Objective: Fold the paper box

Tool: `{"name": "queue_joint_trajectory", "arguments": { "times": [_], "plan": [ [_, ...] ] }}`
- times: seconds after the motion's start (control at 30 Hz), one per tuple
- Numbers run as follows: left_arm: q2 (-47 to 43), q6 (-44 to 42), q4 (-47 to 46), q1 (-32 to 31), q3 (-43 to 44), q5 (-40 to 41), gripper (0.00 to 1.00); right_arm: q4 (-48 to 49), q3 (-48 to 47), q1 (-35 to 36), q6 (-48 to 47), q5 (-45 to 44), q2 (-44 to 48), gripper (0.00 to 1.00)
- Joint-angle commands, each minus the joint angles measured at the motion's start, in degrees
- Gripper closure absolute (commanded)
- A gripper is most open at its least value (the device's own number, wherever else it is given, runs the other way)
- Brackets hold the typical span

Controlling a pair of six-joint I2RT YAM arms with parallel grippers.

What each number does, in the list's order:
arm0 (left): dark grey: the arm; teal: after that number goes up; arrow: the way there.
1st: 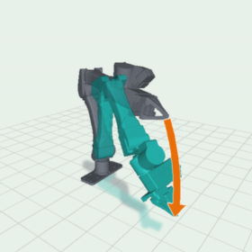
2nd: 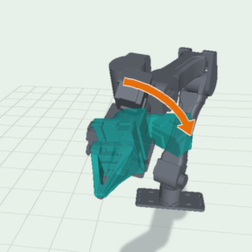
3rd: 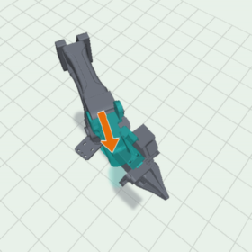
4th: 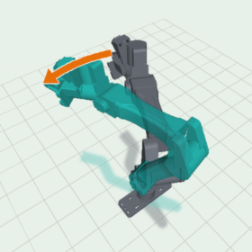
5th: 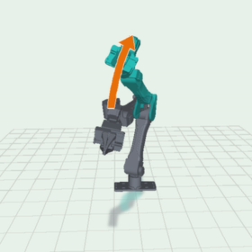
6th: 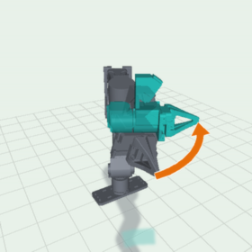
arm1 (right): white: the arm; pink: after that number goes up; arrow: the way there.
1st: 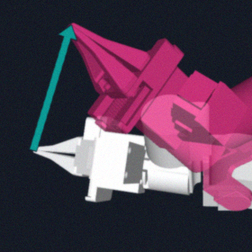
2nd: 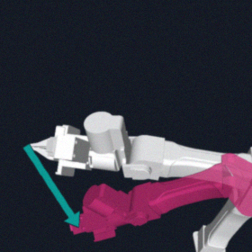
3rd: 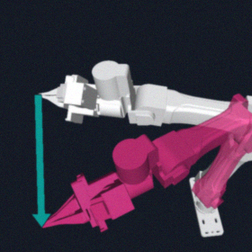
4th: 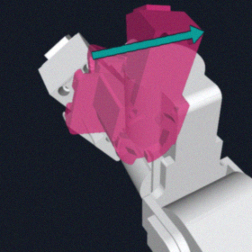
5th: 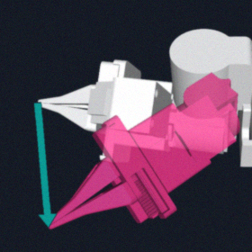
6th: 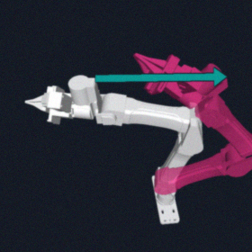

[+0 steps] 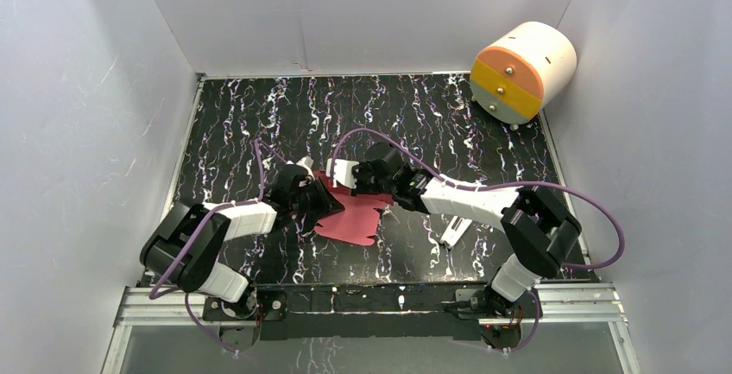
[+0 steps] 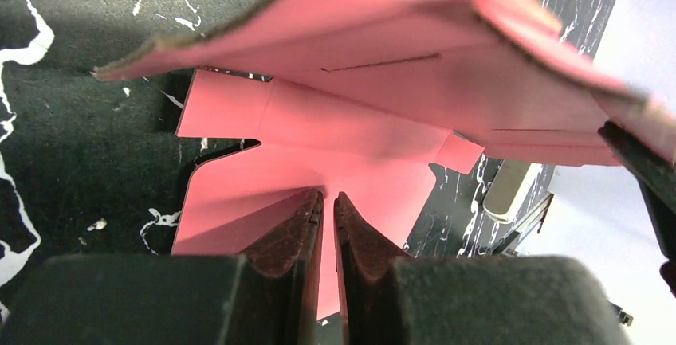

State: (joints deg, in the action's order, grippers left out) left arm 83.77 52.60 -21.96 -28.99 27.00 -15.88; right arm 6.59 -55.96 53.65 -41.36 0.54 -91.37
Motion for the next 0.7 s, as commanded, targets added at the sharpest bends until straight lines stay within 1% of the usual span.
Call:
{"name": "queue_joint_trajectory", "arguments": {
  "times": [0.0,0.17,0.33,0.47,0.67],
  "plan": [
    [2.1,-0.5,-0.8,-0.2,0.8,2.3,0.91,0.7,-2.1,0.2,0.5,5.4,4.0,1.0],
    [4.1,-0.4,-1.5,-0.2,0.7,4.1,0.92,-0.7,-1.2,0.3,3.3,8.8,6.1,1.0],
    [6.5,0.0,-2.5,-0.2,0.0,5.3,0.92,0.1,0.7,0.7,6.0,11.7,8.0,1.0],
    [7.4,0.6,-4.1,-0.2,-0.6,5.2,0.92,2.2,3.3,0.7,6.2,10.2,8.3,1.0],
    [7.5,1.4,-6.1,-0.2,-0.7,5.5,0.92,2.8,4.1,0.7,7.3,9.7,7.4,1.0]
  ]
}}
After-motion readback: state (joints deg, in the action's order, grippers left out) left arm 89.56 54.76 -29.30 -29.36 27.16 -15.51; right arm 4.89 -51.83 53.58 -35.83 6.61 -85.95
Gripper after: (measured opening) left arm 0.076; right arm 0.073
